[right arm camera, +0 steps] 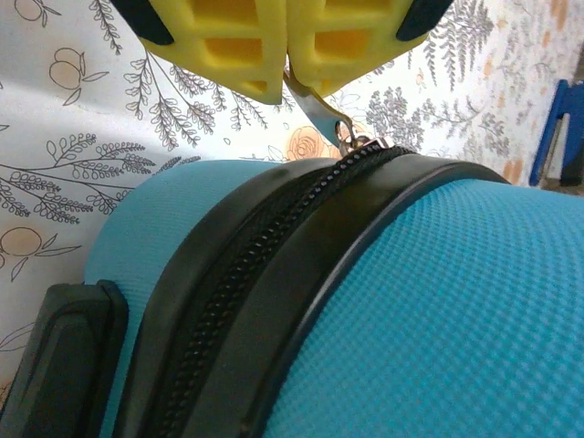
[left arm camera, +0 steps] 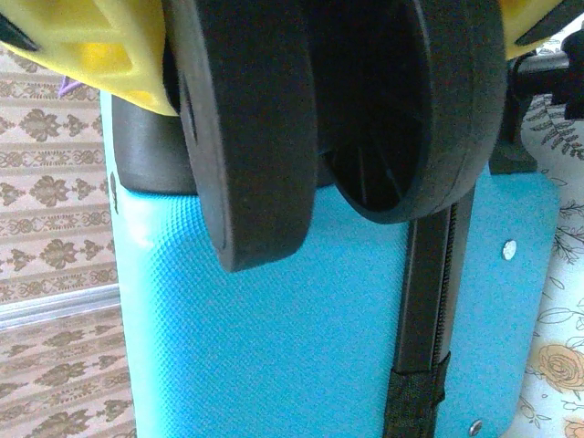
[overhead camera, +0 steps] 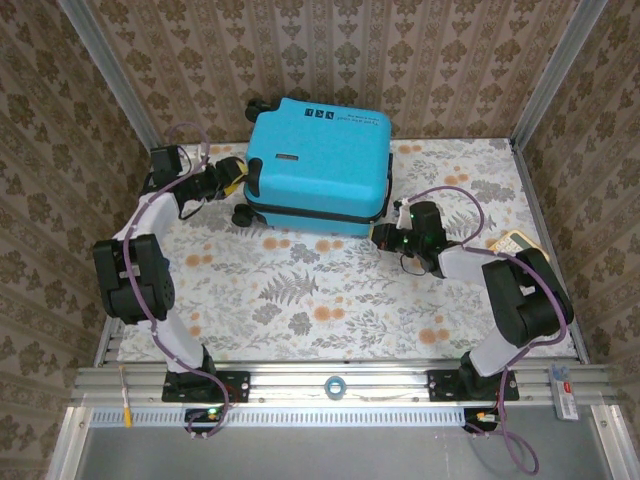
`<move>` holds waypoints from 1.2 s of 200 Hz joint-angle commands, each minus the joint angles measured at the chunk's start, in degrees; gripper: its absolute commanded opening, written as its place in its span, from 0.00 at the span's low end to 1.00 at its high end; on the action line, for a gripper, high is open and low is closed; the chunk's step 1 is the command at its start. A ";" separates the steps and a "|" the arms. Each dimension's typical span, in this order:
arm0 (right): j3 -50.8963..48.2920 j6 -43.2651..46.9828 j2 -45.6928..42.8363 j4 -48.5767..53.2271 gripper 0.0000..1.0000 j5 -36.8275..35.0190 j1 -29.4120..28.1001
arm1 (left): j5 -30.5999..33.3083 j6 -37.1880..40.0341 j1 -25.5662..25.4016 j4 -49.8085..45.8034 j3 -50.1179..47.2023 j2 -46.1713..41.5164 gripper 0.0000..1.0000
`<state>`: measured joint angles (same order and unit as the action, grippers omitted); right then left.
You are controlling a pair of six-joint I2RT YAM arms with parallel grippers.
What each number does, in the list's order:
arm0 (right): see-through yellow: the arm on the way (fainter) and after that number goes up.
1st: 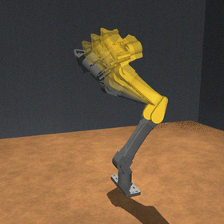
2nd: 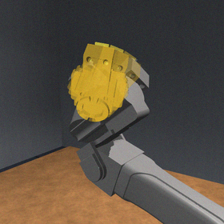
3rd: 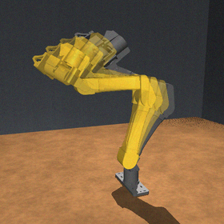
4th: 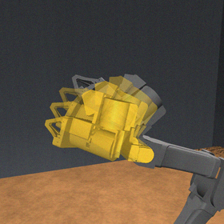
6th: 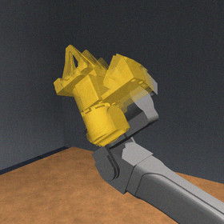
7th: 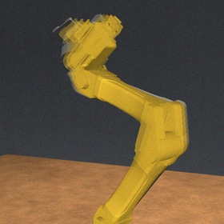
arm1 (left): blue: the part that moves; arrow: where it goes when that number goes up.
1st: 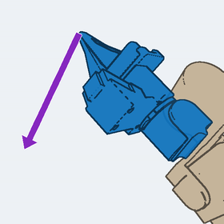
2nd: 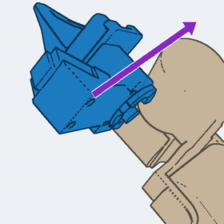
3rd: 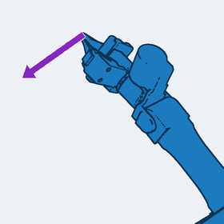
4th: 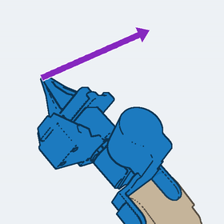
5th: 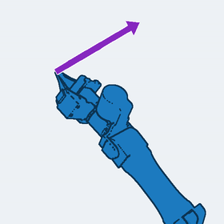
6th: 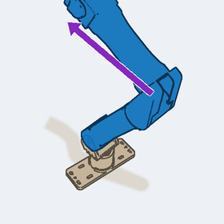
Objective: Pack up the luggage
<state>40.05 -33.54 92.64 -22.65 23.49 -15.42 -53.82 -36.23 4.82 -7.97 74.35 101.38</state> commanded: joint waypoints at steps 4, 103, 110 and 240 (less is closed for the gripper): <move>-0.99 -5.02 1.85 6.83 0.00 -10.48 5.61 | 18.37 13.02 4.63 -5.36 -1.23 3.77 0.05; 3.51 6.21 -6.20 17.35 0.00 -12.85 7.57 | 18.34 17.59 5.91 -8.83 -0.33 4.00 0.03; 3.90 6.98 -6.06 17.00 0.00 -11.25 7.31 | 18.23 17.98 5.91 -9.14 -0.17 4.01 0.03; 6.19 18.95 -5.50 16.67 0.00 -4.26 -2.10 | 30.58 21.22 3.77 -16.60 1.49 -9.94 0.70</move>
<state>45.71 -15.75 87.90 -7.09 21.85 -17.78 -40.14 -21.78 7.68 -19.40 75.66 95.70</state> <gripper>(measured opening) 0.056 0.690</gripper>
